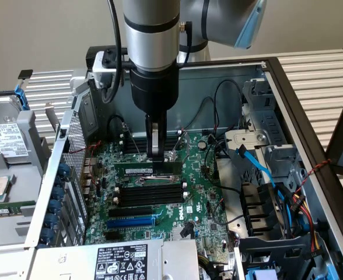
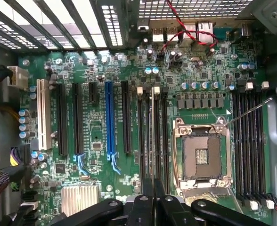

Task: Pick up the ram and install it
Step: 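Insert the ram into the slot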

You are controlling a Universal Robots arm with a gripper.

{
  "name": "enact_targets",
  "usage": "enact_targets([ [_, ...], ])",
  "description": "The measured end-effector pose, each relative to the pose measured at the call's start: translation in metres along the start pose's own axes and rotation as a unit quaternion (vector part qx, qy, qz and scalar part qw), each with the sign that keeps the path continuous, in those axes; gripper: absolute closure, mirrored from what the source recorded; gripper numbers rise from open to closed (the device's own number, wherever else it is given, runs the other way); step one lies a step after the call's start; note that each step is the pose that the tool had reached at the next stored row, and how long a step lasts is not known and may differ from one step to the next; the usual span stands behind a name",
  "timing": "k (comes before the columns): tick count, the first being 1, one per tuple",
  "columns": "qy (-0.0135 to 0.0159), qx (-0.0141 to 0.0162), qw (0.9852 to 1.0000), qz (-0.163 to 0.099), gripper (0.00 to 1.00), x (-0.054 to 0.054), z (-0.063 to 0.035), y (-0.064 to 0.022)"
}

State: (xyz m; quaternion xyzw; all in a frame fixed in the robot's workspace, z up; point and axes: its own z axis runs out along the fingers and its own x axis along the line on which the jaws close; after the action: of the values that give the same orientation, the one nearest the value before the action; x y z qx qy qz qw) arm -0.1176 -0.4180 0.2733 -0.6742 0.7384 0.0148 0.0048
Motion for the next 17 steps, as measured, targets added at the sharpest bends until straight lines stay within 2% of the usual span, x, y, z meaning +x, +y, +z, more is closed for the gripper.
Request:
enact_targets([
  [17, 0.0011, 0.0001, 1.0, -0.01, 0.88, 0.0, 0.0308, 0.0001],
])
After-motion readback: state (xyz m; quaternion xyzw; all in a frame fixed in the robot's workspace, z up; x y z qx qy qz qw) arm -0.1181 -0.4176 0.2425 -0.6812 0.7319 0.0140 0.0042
